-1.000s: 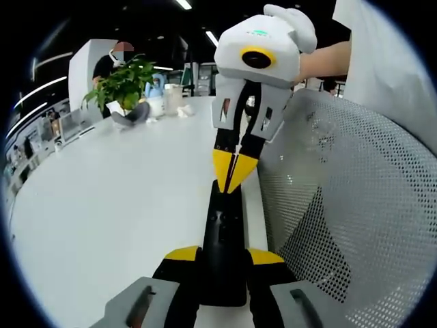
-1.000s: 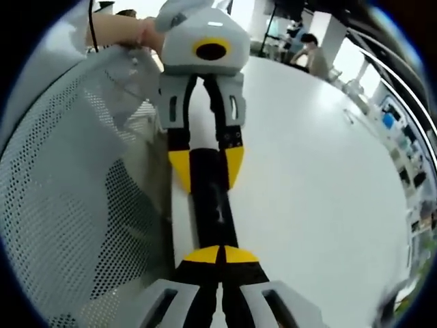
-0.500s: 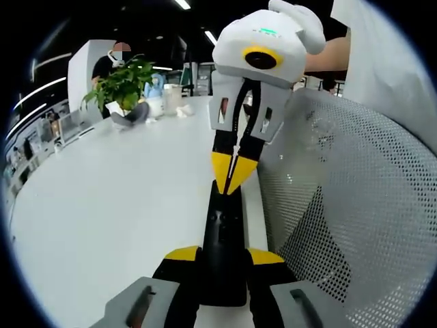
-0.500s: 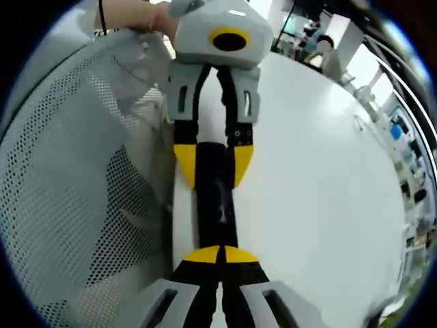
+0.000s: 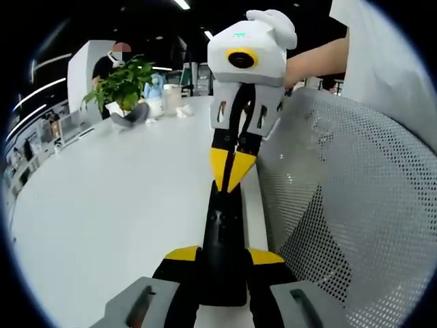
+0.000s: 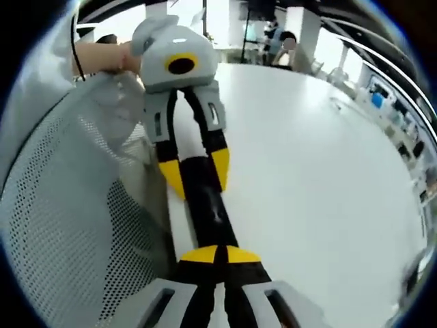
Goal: Press the specified remote control buttons in sequence, fully releasing each button before pressing the next.
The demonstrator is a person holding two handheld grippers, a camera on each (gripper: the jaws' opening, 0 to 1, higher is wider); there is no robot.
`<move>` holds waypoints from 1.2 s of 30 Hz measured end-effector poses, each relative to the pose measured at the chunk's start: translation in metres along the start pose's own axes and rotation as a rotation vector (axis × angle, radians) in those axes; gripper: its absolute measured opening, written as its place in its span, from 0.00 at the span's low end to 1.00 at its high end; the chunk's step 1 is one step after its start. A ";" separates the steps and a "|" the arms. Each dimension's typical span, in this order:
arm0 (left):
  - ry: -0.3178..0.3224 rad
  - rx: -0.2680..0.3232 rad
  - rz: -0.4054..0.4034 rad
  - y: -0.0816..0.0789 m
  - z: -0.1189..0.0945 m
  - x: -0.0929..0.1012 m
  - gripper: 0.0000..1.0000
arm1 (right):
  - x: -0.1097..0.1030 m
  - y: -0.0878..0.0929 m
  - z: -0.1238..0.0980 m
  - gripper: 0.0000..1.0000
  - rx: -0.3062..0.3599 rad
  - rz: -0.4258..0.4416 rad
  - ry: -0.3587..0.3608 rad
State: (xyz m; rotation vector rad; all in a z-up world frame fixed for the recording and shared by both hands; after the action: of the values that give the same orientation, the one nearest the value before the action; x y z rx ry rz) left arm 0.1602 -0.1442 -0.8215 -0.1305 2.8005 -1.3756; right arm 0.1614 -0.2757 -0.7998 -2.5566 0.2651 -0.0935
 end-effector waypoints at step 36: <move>0.000 0.001 0.006 0.000 0.000 0.000 0.26 | 0.001 -0.015 0.009 0.06 -0.160 -0.231 -0.143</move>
State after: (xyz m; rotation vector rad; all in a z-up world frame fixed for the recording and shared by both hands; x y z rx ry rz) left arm 0.1606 -0.1438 -0.8218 -0.1217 2.7984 -1.3756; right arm 0.1659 -0.2588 -0.7995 -2.7280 -0.0812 0.0254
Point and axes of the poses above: the point that each gripper's makers call its tool centre point, and the gripper's own axes: z roughly forward along the fingers, x roughly to its right, y roughly out of its underside, the point moved 6 cm from there along -z, roughly backward along the fingers, and after that the axes turned 1 degree about z, right-handed, at the moved point
